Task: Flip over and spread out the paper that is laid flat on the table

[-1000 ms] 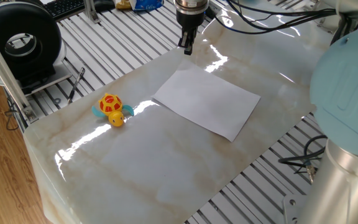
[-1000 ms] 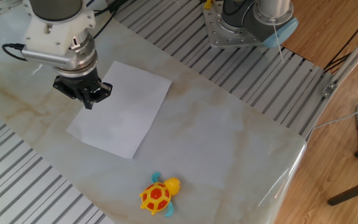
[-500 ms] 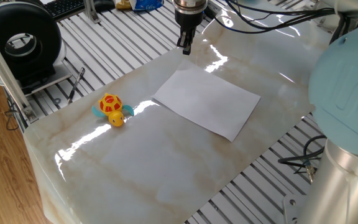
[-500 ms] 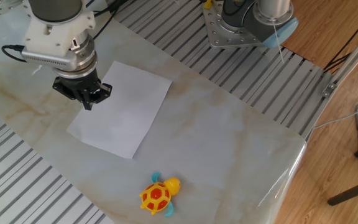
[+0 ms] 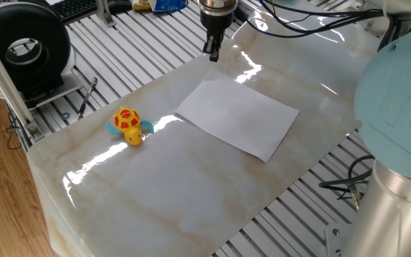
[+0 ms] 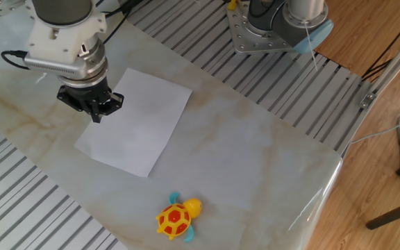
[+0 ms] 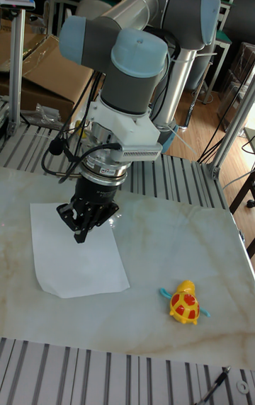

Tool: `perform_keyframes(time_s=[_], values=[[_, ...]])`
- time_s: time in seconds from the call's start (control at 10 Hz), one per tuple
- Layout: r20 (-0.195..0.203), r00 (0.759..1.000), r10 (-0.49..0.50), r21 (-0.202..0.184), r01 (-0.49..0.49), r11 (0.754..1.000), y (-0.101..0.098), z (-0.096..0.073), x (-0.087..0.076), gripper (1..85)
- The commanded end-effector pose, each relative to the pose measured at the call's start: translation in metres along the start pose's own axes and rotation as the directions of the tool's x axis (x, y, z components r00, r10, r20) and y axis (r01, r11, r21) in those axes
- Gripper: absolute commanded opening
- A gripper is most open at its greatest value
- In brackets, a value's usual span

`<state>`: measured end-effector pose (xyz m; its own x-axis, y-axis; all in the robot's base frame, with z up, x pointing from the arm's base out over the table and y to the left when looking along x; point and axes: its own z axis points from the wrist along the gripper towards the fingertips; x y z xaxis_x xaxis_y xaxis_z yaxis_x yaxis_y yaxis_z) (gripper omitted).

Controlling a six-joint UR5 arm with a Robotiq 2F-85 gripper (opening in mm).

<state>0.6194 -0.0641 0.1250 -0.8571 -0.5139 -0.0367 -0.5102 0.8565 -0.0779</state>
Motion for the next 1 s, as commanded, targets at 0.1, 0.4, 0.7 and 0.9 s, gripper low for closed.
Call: perform_keyframes(time_s=[0.1,0.4,0.7,0.9], values=[[0.033,0.999,0.015,-0.050,-0.013,0.999,0.011,-0.003,-0.009,80.3],[-0.002,0.994,-0.106,-0.024,0.106,0.994,-0.005,-0.001,-0.006,80.3],[0.008,0.987,-0.163,-0.051,0.163,0.985,-0.005,0.019,-0.007,85.0],[-0.006,0.992,-0.128,-0.047,0.127,0.991,-0.007,0.019,-0.004,85.0]])
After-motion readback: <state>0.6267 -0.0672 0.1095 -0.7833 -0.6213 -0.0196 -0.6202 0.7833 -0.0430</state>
